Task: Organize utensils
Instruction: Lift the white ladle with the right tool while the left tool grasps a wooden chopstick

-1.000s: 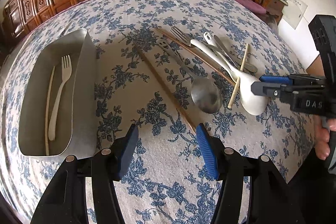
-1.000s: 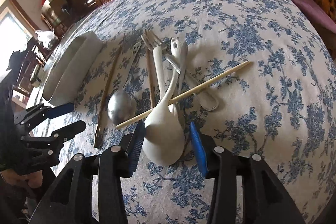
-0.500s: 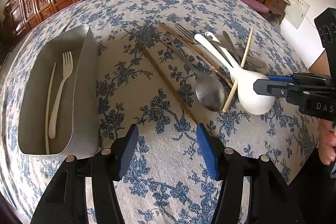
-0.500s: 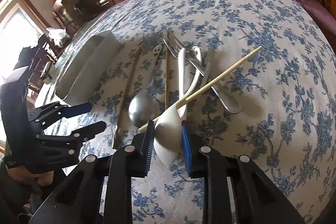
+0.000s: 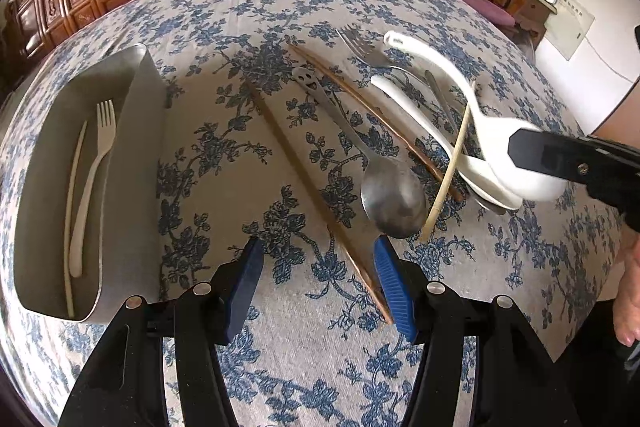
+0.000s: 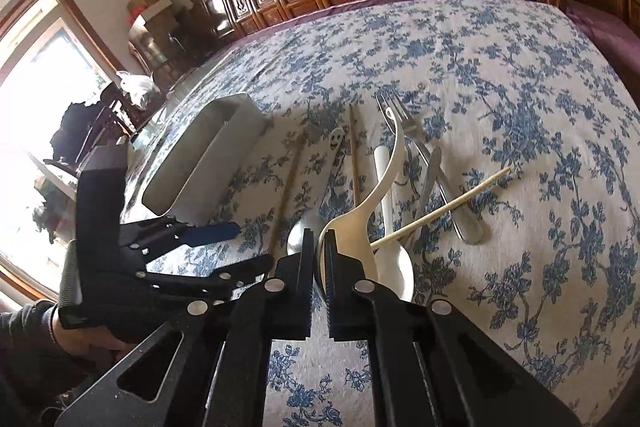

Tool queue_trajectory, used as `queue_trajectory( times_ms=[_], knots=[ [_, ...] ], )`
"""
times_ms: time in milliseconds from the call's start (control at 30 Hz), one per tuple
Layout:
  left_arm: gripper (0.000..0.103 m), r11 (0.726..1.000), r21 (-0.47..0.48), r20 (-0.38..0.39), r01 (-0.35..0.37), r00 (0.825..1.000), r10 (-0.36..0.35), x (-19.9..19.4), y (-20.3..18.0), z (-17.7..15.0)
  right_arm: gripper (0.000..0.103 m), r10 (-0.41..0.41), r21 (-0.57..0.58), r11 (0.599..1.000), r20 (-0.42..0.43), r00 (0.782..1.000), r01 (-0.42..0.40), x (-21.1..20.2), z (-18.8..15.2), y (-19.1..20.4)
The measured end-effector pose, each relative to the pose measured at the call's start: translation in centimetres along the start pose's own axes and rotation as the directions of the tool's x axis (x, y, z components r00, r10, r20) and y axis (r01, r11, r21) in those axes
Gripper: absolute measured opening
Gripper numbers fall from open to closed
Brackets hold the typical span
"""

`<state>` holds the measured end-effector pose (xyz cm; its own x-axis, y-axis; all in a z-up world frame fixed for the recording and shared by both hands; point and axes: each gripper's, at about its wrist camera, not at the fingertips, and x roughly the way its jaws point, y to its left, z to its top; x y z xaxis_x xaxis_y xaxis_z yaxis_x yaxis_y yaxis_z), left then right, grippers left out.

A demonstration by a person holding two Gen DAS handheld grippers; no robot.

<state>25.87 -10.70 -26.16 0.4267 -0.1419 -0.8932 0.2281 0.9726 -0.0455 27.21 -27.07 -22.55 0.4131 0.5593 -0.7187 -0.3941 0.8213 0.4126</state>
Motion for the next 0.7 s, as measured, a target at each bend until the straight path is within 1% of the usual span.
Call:
queue_trajectory(
  times_ms=[100, 200, 267, 300, 333, 367, 433, 600, 700],
  knots=[
    [0.055, 1.000, -0.005, -0.007, -0.003, 1.000, 0.003, 0.5, 0.0, 0.1, 0.006, -0.021, -0.007, 1.000, 0.009, 1.000, 0.021, -0.1, 0.1, 0.0],
    [0.048, 1.000, 0.003, 0.007, -0.025, 1.000, 0.024, 0.6, -0.1, 0.2, 0.006, -0.034, -0.006, 0.999, 0.011, 0.999, 0.034, -0.1, 0.1, -0.2],
    [0.034, 0.999, 0.009, 0.015, -0.052, 0.999, 0.052, 0.6, 0.0, 0.2, 0.006, -0.044, -0.009, 0.999, 0.013, 0.999, 0.044, 0.0, 0.1, -0.2],
    [0.032, 0.999, 0.008, 0.018, -0.053, 0.998, 0.053, 0.6, 0.1, 0.2, 0.006, -0.048, -0.009, 0.999, 0.014, 0.999, 0.048, 0.0, 0.1, -0.2],
    [0.027, 0.998, 0.006, 0.019, -0.055, 0.998, 0.054, 0.5, 0.3, 0.2, 0.006, -0.050, -0.010, 0.999, 0.014, 0.999, 0.050, 0.1, 0.2, -0.2],
    [0.018, 0.998, 0.006, 0.021, -0.057, 0.998, 0.057, 0.5, 0.5, 0.1, 0.006, -0.053, -0.012, 0.999, 0.015, 0.998, 0.053, 0.1, 0.2, -0.2],
    [0.005, 0.998, 0.003, 0.017, -0.057, 0.998, 0.057, 0.4, 0.9, 0.1, 0.006, -0.059, -0.015, 0.998, 0.013, 0.998, 0.059, 0.3, 0.2, -0.1],
    [0.004, 0.997, -0.008, 0.009, -0.075, 0.997, 0.075, 0.0, 1.8, -0.1, 0.006, -0.063, -0.030, 0.998, 0.005, 0.998, 0.063, 0.6, 0.1, 0.3],
    [0.004, 0.997, -0.018, 0.024, -0.075, 0.997, 0.076, -0.8, 2.5, -0.1, 0.006, -0.068, -0.037, 0.997, 0.001, 0.998, 0.068, 0.9, 0.0, 0.6]
  ],
)
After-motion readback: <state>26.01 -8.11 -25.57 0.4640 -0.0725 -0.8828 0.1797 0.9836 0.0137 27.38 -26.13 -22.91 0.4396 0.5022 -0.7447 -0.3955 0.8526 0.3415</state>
